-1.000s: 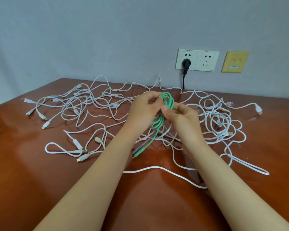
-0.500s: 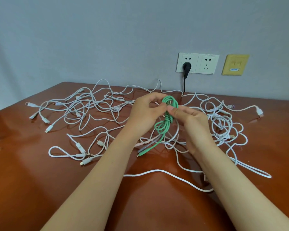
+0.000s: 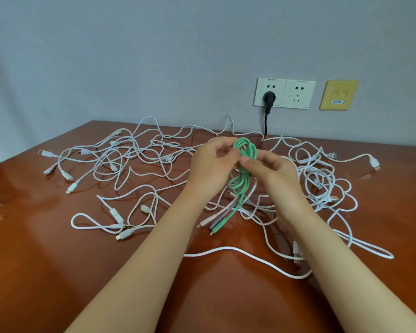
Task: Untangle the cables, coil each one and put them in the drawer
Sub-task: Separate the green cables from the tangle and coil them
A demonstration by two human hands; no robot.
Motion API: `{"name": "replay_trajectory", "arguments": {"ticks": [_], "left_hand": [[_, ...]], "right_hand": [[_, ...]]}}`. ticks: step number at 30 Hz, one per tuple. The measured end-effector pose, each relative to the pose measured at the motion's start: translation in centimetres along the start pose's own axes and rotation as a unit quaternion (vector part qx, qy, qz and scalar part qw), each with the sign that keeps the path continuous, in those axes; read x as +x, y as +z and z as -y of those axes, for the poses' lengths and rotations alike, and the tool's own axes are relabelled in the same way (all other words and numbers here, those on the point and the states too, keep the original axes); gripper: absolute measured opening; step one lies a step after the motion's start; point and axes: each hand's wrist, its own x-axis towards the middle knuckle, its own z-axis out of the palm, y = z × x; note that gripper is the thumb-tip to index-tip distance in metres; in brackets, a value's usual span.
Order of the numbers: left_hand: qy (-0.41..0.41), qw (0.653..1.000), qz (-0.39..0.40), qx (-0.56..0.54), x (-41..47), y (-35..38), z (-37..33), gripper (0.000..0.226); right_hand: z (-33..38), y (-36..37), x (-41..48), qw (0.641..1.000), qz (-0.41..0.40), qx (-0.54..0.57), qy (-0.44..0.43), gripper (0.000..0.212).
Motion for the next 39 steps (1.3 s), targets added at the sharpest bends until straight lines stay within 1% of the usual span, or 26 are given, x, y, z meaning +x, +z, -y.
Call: {"name": "replay_trajectory", "arguments": {"ticks": [2,5,8,10,14,18,19,21,23,26,27,29,33,35,37,39], "left_hand": [[-0.003,1.000,-0.014,-0.007,0.1,-0.1,0.0,0.027],[0.011,1.000,-0.001,0.001,0.1,-0.1,-0.2,0.026],[0.029,1.000,-0.004,0.011,-0.2,0.3,-0.2,0.022],[0.038,0.999,-0.013,0.019,-0.2,0.5,0.0,0.022],[-0.015,0.999,0.026,-0.040,-0.2,0.8,-0.1,0.019],[-0.021,0.998,0.051,0.003,-0.4,1.5,0.2,0.019],[-0.026,0.998,0.053,0.007,-0.5,1.6,0.3,0.019],[-0.044,0.997,0.058,0.008,-0.5,1.5,0.4,0.016],[-0.052,0.997,0.055,0.013,-0.5,1.3,0.5,0.007],[-0.042,0.998,0.036,0.025,-0.3,1.0,0.8,0.006],[-0.040,0.999,0.032,0.020,-0.2,0.9,0.9,0.007],[-0.040,0.999,0.027,0.003,-0.1,0.9,0.9,0.012],[-0.050,0.998,0.018,-0.026,0.1,0.9,0.8,0.017],[-0.053,0.998,0.018,-0.036,0.1,0.9,0.9,0.027],[-0.061,0.997,0.017,-0.039,0.1,0.8,0.8,0.039],[-0.057,0.998,0.015,-0.031,0.1,0.8,0.8,0.044]], "right_hand": [[-0.1,0.2,0.0,1.000,-0.003,-0.009,-0.007,0.011],[0.0,0.3,0.0,0.999,-0.043,-0.009,-0.017,0.007],[0.0,0.2,0.1,0.997,-0.060,-0.029,-0.032,0.005],[-0.1,0.2,0.2,0.997,-0.068,-0.020,-0.038,0.003],[-0.3,0.1,0.4,0.997,-0.078,-0.012,-0.027,0.006],[-1.1,-0.2,0.6,0.995,-0.086,-0.035,-0.029,0.007],[-1.2,-0.2,0.7,0.994,-0.086,-0.054,-0.034,0.003],[-1.5,-0.2,0.8,0.991,-0.070,-0.102,-0.051,0.010],[-1.7,-0.1,0.8,0.987,-0.029,-0.144,-0.062,0.013],[-2.0,0.0,0.6,0.969,0.013,-0.231,-0.093,0.030],[-2.0,0.0,0.6,0.965,0.011,-0.241,-0.104,0.032],[-1.8,0.1,0.6,0.969,-0.007,-0.222,-0.109,0.030],[-1.5,0.0,0.8,0.986,-0.026,-0.147,-0.078,0.022],[-1.5,0.0,0.9,0.989,-0.037,-0.129,-0.067,0.019],[-1.5,-0.2,0.9,0.986,-0.063,-0.134,-0.071,0.022],[-1.4,-0.4,0.8,0.978,-0.085,-0.169,-0.085,0.026]]}}
